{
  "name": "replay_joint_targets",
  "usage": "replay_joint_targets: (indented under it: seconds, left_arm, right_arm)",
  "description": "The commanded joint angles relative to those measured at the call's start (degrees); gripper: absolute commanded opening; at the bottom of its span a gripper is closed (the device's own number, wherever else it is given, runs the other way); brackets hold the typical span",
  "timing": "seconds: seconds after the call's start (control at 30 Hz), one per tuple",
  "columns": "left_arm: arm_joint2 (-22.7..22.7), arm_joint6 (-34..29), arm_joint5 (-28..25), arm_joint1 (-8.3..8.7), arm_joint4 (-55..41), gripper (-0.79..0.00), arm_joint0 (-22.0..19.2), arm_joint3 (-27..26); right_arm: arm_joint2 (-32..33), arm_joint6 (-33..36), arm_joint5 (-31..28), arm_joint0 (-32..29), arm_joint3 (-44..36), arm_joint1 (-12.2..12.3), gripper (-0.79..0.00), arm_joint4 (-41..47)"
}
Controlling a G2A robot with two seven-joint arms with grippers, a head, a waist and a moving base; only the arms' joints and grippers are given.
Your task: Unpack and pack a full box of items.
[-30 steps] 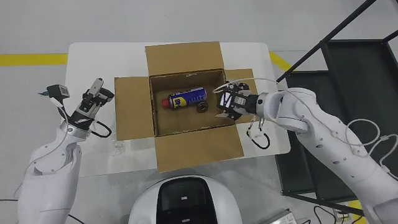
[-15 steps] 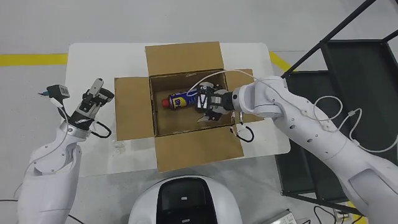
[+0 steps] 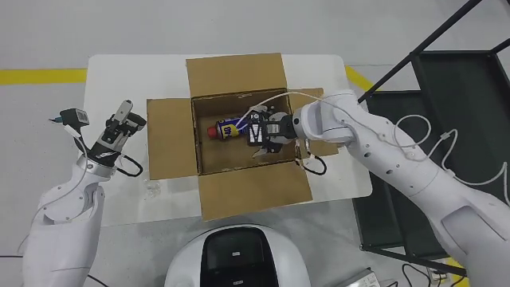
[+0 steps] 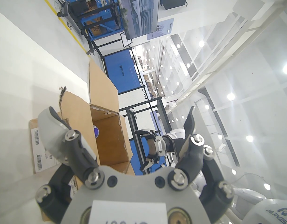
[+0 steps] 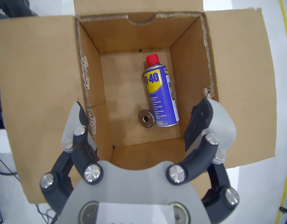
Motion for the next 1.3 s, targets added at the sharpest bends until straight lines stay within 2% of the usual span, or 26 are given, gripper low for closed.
replay_joint_targets:
  seconds: [0.0,0.23,0.4,0.97,1.0,1.13,1.27]
  left_arm:
    - [0.0,0.0,0.0,0.0,0.0,0.0,0.0,0.0]
    - [0.0,0.0,0.0,0.0,0.0,0.0,0.0,0.0]
    - [0.0,0.0,0.0,0.0,0.0,0.0,0.0,0.0]
    - [0.0,0.0,0.0,0.0,0.0,0.0,0.0,0.0]
    - [0.0,0.0,0.0,0.0,0.0,0.0,0.0,0.0]
    - [0.0,0.0,0.0,0.0,0.0,0.0,0.0,0.0]
    - [0.0,0.0,0.0,0.0,0.0,0.0,0.0,0.0]
  right_arm:
    - [-3.1,0.4,-0.9,4.0,5.5,-2.1,0.0,-0.1]
    - [-13.9,0.5,-3.0,12.4,20.8,-10.6,0.0,0.0]
    - [-18.8,-4.3,-3.9,15.1,27.0,-16.1,0.0,-4.7]
    - [-18.8,-4.3,-3.9,15.1,27.0,-16.1,0.0,-4.7]
    - [-18.7,-4.3,-2.5,14.9,26.9,-16.1,0.0,-5.6]
    - [-19.3,-4.0,0.6,14.1,26.6,-17.0,0.0,-8.9]
    - [-20.3,-4.4,0.3,14.5,30.6,-19.2,0.0,-8.8]
